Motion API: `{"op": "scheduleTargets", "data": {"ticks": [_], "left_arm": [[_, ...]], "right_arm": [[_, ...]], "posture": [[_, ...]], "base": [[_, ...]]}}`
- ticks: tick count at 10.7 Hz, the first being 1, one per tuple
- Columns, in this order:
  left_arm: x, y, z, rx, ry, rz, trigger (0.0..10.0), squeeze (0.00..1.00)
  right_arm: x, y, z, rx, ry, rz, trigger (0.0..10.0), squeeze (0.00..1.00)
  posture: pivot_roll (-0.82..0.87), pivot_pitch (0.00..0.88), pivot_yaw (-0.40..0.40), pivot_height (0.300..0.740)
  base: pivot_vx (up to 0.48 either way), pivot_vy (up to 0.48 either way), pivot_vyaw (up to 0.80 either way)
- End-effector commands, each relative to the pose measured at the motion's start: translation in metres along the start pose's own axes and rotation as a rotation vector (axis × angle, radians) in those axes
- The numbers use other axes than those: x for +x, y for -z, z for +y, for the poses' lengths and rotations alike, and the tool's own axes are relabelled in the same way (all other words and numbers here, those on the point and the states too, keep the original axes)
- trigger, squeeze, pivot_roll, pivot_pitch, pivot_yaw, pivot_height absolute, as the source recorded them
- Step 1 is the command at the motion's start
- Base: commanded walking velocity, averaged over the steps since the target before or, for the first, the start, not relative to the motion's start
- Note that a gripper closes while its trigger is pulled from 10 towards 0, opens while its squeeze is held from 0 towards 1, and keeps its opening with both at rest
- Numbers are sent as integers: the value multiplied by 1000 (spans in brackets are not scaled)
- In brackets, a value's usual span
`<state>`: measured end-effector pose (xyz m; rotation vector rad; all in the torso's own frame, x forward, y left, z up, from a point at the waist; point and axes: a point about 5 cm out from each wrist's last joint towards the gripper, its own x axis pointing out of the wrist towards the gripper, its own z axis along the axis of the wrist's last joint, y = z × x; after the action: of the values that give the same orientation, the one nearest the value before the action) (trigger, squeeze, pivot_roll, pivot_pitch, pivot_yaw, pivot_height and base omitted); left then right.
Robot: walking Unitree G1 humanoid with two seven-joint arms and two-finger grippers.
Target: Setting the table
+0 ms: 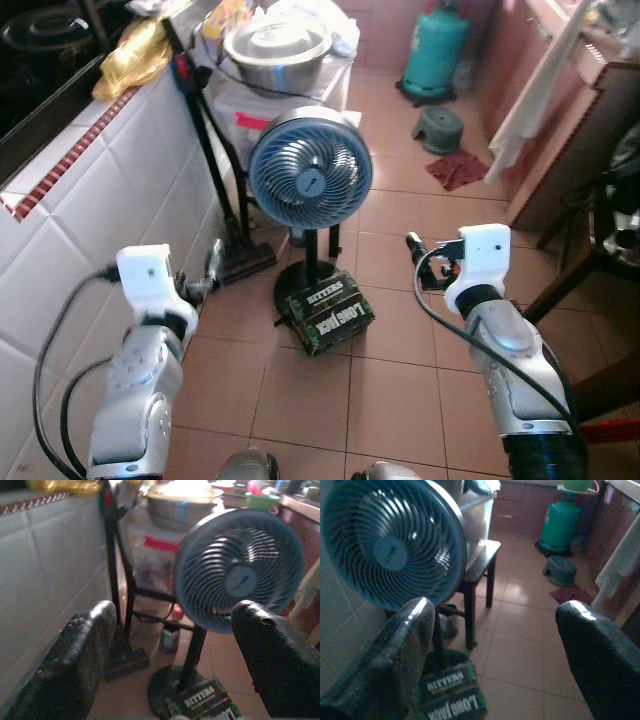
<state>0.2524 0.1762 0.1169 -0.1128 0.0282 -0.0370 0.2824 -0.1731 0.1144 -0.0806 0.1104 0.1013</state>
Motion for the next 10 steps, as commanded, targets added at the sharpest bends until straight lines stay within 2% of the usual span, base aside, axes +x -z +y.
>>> {"op": "scheduleTargets", "data": {"ticks": [1, 2, 3, 4, 6, 7, 10], "left_arm": [[-3, 4, 0, 0, 8, 29, 10000, 0], [-9, 7, 2, 52, -10, 43, 10000, 0], [-14, 12, 0, 1, -1, 76, 10000, 0], [-15, 10, 2, -6, -6, 66, 10000, 0], [-11, 8, 1, -1, 0, 59, 10000, 0], [-10, 7, -4, -1, 27, 56, 10000, 0], [-7, 6, -6, 2, 35, 50, 10000, 0]], "right_arm": [[-2, -5, -2, -35, 23, -5, 10000, 0], [-6, -4, -3, -57, 34, -8, 10000, 0], [-9, 2, -1, -34, 20, 31, 10000, 0], [-10, 1, 4, 5, -2, 22, 10000, 0], [-5, -4, 5, 4, 17, 12, 10000, 0], [-4, -6, 2, 26, 82, 5, 10000, 0], [-6, -2, 2, 46, 77, 29, 10000, 0]], "posture": [[-18, 62, 35, 740], [-20, 73, 30, 740], [-16, 76, 30, 740], [-19, 79, 34, 740], [-23, 74, 35, 740], [-27, 72, 36, 740], [-31, 67, 35, 740]], "base": [[0, 0, 0], [0, 0, 0], [0, 0, -763], [0, 0, -763], [0, 0, -763], [0, 0, -769], [0, 0, -769]]}}
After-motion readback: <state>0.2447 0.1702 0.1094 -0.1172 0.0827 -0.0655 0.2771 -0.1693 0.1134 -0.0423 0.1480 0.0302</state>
